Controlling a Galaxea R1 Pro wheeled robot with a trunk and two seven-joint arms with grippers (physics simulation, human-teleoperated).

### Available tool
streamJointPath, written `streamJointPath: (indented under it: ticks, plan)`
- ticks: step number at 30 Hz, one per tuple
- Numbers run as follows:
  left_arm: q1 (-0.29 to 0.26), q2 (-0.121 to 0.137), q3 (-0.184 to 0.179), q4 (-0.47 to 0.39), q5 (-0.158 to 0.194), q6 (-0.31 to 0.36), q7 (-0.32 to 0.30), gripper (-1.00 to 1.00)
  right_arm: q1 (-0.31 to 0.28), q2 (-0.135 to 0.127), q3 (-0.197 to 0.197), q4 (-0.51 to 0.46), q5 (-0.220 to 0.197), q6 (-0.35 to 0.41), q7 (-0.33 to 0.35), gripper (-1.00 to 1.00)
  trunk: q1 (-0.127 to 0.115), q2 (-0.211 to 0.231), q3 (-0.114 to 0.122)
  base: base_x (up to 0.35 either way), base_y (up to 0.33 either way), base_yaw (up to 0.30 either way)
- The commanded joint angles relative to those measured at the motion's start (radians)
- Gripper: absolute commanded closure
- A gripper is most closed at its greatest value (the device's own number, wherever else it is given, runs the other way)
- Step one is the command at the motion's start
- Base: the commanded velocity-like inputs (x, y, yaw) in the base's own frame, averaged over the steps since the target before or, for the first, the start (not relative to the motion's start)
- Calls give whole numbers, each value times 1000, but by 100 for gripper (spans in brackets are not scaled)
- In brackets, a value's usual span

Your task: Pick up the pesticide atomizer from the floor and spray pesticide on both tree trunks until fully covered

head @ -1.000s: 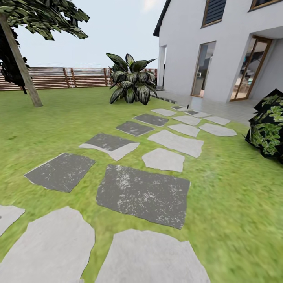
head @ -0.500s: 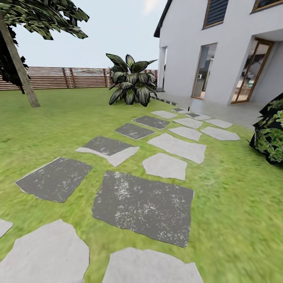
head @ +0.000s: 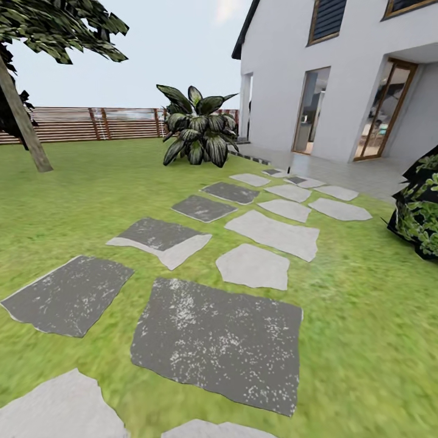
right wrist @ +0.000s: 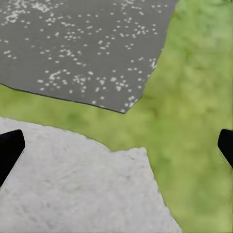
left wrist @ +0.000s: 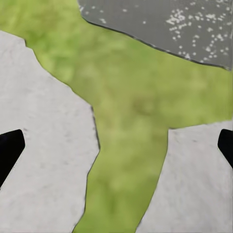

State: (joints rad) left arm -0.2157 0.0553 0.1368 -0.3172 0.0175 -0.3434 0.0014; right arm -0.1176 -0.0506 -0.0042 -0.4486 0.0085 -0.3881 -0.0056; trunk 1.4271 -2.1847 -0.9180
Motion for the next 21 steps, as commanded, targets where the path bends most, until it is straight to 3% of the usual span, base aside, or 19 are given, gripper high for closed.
streamJointPath:
  ticks: [1,21]
  plan:
    - [-1,0,1,1,2,-3,0,-100,0,0,0,1,1,-3,-1,-100,0,0,-1,340,0,-1]
    - [-1,0,1,1,1,-3,0,-100,0,0,0,1,1,-3,-1,-100,0,0,-1,340,0,0]
